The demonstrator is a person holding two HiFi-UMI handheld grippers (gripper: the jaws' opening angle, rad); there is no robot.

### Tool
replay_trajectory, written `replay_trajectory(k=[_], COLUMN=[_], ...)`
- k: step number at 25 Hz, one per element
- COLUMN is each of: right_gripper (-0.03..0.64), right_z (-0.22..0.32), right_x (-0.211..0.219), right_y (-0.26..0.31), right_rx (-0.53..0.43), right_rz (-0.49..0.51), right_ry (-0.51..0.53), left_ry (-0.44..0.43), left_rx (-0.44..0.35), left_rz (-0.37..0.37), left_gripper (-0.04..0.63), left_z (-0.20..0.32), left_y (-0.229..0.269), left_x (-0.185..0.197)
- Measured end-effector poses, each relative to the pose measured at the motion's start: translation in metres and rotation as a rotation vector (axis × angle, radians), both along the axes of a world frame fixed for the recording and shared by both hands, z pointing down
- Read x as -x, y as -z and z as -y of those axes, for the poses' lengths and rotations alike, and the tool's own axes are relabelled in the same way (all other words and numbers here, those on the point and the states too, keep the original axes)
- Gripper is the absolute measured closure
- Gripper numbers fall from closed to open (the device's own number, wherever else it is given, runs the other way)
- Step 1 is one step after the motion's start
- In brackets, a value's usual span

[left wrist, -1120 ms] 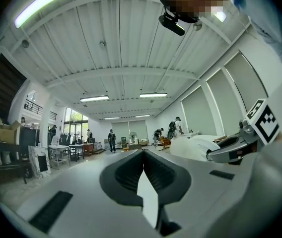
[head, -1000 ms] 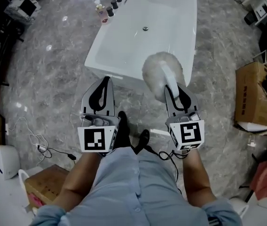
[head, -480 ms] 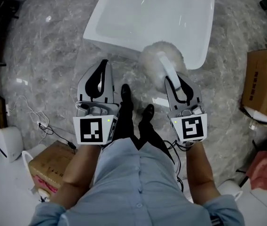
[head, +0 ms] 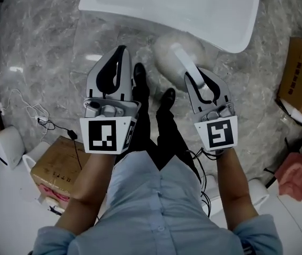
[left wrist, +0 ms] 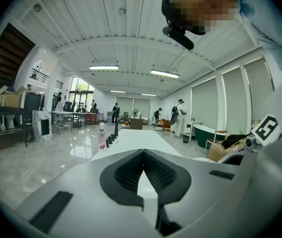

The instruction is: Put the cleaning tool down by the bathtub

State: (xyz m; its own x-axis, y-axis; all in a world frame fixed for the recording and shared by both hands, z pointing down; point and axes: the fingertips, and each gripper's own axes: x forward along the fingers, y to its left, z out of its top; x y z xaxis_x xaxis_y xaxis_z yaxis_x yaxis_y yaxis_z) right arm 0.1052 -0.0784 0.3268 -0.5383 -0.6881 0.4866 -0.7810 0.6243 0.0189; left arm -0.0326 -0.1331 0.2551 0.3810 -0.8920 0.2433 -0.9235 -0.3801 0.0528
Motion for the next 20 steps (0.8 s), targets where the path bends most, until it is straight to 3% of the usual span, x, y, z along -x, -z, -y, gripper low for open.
replay_trajectory(k=[8, 20], right_gripper=[0.515, 0.514], right_z=[0.003, 0.016], right_x=[0.021, 0.032], right_y=[-0.083, -0.187], right_rx=[0.075, 0.108], right_rz=[-0.041, -0.080], right_ry=[0.081, 0.132], left_ry=[0.016, -0.019], left_rx=[0.049, 0.102], left_rz=[-0.043, -0.013], left_gripper=[0.580, 0.580], left_z=[0.017, 0.023], left_y=[-0.065, -0.183], left_x=[0.022, 0.035])
